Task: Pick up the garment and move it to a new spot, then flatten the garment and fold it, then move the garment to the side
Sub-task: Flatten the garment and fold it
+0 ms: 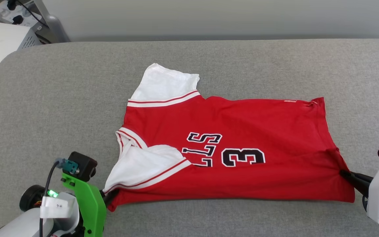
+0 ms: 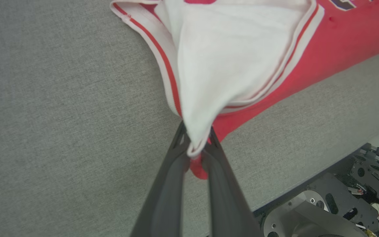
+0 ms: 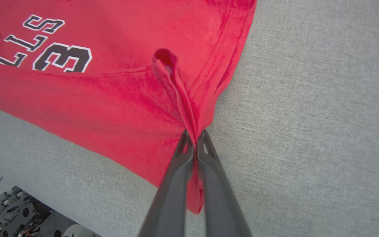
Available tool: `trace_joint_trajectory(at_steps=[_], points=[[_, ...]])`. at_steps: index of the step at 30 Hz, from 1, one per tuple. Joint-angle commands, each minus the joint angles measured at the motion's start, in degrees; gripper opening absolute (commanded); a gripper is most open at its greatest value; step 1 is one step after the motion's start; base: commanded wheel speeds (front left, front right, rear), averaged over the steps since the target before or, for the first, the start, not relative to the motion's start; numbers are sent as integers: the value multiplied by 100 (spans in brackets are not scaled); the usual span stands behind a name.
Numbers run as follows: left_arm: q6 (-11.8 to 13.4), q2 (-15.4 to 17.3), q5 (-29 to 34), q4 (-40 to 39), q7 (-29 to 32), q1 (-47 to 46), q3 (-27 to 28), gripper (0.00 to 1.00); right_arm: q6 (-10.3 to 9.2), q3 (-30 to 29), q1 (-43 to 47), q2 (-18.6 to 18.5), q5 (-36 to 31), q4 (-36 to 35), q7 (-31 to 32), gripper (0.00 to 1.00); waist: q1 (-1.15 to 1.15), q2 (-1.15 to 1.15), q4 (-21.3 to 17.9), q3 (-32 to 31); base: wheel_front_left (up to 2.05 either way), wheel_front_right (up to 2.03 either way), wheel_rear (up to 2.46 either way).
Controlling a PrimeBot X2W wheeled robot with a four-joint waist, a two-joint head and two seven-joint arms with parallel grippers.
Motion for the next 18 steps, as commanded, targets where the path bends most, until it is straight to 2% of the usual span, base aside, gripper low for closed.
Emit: trace_joint_trajectory(at_steps=[1, 8, 13, 18], points=[[71, 87, -58, -84, 7, 135, -1, 0, -4, -121, 134, 3, -72, -76, 51, 0, 0, 0, -18, 23, 0, 0, 0], [174, 55, 51, -144, 9, 135, -56, 0, -4, -475, 310, 281, -447, -184, 244, 0, 0, 0, -32, 315, 0, 0, 0], [72, -157, 83, 232, 43, -5, -141, 0, -4, -428, 120, 566, -615, 132, 325, 0, 0, 0, -34, 485, 0, 0, 0], [-71, -346, 98, 730, 39, -57, -252, 0, -4, -260, -26, 796, -727, 642, 152, 0, 0, 0, -15, 519, 0, 0, 0]])
